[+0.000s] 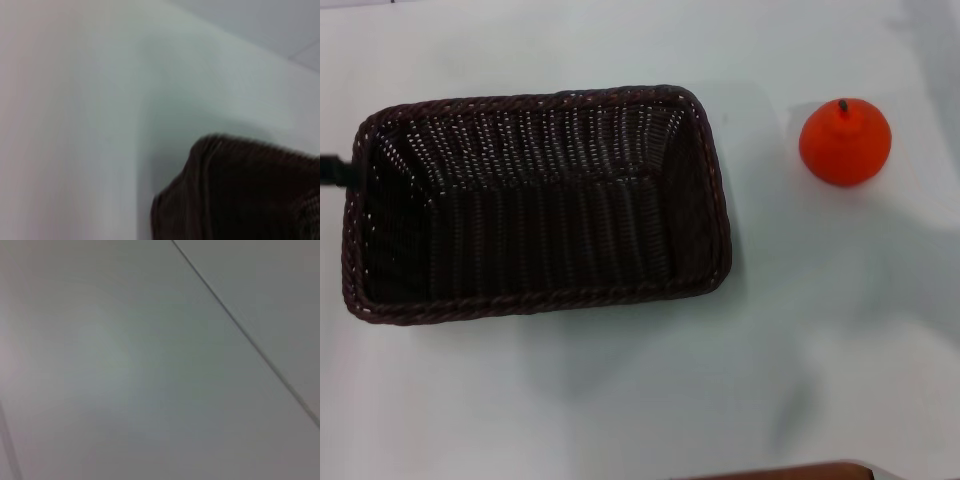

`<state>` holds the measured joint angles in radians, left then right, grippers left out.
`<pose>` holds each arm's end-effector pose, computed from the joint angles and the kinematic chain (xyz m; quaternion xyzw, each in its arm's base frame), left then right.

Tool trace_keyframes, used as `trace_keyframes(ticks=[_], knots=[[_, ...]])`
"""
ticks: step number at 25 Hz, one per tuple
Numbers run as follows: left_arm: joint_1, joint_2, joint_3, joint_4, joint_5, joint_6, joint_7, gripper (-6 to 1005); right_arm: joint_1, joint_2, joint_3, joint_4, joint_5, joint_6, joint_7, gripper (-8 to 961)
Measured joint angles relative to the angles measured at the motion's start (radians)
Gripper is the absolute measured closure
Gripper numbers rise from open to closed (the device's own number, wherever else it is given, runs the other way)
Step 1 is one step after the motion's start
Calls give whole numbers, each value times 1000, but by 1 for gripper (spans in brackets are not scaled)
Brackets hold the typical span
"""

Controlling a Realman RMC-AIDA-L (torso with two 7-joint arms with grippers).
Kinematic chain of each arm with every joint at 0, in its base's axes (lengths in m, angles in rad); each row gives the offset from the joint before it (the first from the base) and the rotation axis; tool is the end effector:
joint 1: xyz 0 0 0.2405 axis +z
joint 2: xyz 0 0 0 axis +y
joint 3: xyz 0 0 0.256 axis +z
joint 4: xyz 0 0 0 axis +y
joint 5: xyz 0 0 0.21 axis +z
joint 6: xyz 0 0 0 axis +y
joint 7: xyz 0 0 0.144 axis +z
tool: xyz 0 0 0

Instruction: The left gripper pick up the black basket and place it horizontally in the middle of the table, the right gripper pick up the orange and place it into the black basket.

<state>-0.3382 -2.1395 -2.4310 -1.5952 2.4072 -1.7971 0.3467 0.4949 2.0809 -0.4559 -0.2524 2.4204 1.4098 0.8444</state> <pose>-0.2584 0.2910 0.1123 -0.7239 -0.6462 -0.0879 0.2250 0.3202 0.3494 0.1089 -0.2464 -0.5102 -0.5939 0.5712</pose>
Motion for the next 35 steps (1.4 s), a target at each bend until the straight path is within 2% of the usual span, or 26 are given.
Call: trace_keyframes(ticks=[2, 4, 5, 10, 14, 17, 19, 20, 23, 24, 28, 32, 35], knots=[[-3, 6, -79, 2, -56, 2, 59, 254, -28, -1, -54, -50, -7, 20, 36, 39], [-7, 12, -169, 29, -138, 13, 131, 256, -66, -1, -114, -137, -34, 23, 115, 40], [-8, 13, -230, 54, -203, 24, 191, 256, -85, -1, -135, -183, -59, 21, 159, 40], [13, 13, -416, 230, -416, 91, 501, 261, -162, 1, -162, -413, -277, 18, 409, 41], [72, 21, -438, 453, -654, 167, 769, 263, -198, -1, -154, -652, -576, -8, 751, 42], [88, 16, -440, 582, -745, 198, 936, 261, -196, 0, -152, -805, -823, -40, 1008, 45], [85, 11, -440, 649, -771, 213, 1030, 260, -178, -4, -152, -872, -957, -32, 1156, 52], [82, 2, -441, 680, -783, 226, 1082, 260, -166, -10, -153, -905, -1028, -13, 1235, 55], [81, -4, -441, 688, -785, 232, 1102, 258, -113, -36, -158, -996, -1219, 79, 1464, 65], [77, -15, -439, 699, -788, 240, 1149, 258, -90, -44, -160, -1028, -1286, 117, 1541, 68], [74, -14, -437, 727, -788, 245, 1188, 257, 24, -64, -188, -1146, -1592, 278, 1777, 81], [71, -5, -437, 735, -787, 247, 1191, 258, 123, -58, -292, -1238, -1893, 351, 1890, 94], [66, -4, -438, 727, -787, 247, 1189, 260, 193, -55, -357, -1211, -2066, 361, 1923, 104]])
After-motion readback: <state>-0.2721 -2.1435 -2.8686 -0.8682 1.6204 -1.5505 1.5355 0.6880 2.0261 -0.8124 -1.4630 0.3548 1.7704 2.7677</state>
